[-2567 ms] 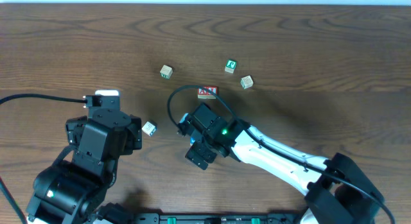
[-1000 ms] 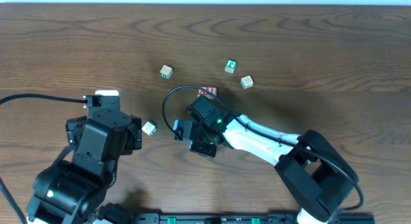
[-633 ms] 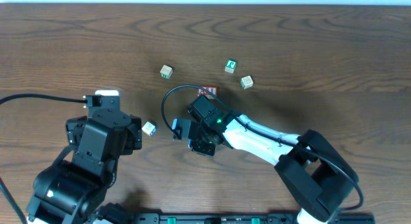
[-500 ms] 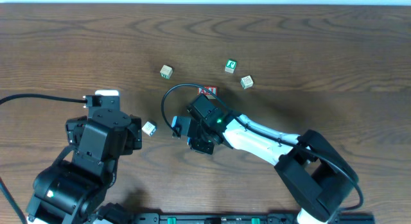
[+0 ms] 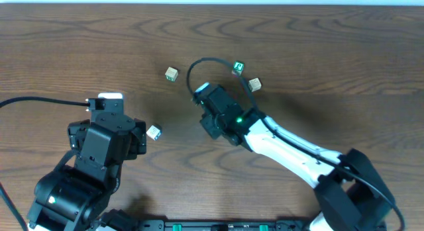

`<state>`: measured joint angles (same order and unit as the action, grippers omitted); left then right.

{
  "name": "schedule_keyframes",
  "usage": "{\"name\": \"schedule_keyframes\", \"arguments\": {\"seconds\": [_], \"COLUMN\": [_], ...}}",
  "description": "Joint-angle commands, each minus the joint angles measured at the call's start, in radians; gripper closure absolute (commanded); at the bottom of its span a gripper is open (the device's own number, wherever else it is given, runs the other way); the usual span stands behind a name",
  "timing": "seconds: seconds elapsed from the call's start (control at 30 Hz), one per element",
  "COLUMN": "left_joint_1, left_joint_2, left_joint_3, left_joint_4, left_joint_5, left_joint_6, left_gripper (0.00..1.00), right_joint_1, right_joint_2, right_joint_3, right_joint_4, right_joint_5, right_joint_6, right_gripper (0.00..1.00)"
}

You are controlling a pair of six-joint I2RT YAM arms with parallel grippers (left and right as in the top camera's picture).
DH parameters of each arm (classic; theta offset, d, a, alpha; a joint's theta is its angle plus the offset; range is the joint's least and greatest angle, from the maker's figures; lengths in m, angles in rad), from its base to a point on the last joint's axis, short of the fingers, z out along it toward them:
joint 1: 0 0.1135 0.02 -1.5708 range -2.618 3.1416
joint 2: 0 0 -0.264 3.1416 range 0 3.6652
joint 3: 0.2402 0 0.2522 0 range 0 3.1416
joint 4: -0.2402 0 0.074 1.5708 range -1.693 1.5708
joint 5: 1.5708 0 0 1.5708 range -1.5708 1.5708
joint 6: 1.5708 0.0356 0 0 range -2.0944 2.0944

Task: Spell out Ai2
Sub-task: 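Carry the 2 block with the right gripper to the right of I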

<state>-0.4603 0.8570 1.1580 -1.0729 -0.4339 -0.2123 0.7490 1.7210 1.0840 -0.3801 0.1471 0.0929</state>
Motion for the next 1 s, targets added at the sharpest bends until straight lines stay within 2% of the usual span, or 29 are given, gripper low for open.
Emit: {"name": "schedule_keyframes", "arguments": {"seconds": [0.0, 0.1, 0.27, 0.5, 0.97], "left_joint_1": [0.002, 0.002, 0.002, 0.002, 0.002], "left_joint_2": [-0.001, -0.001, -0.001, -0.001, -0.001], "left_joint_3": [0.009, 0.009, 0.009, 0.009, 0.009], "left_joint_4": [-0.001, -0.001, -0.001, -0.001, -0.001], "left_joint_5": [-0.018, -0.018, -0.018, -0.018, -0.018], "left_joint_6": [-0.005, -0.005, -0.005, -0.005, -0.005], "left_gripper": [0.05, 0.04, 0.05, 0.05, 0.05], "right_joint_1": [-0.048, -0.101, -0.166, -0.193, -0.194], "right_joint_2": [-0.016, -0.015, -0.011, 0.063, 0.151], "right_joint_3": [0.014, 0.014, 0.014, 0.014, 0.015], "right_joint_4": [-0.011, -0.035, -0.033, 0.010, 0.092], "right_joint_5": [0.146, 0.164, 0.163, 0.085, 0.054], "right_joint_6": [0.200, 0.309, 0.357, 0.387, 0.431], "right_gripper": [0.87, 0.89, 0.87, 0.87, 0.84]}}
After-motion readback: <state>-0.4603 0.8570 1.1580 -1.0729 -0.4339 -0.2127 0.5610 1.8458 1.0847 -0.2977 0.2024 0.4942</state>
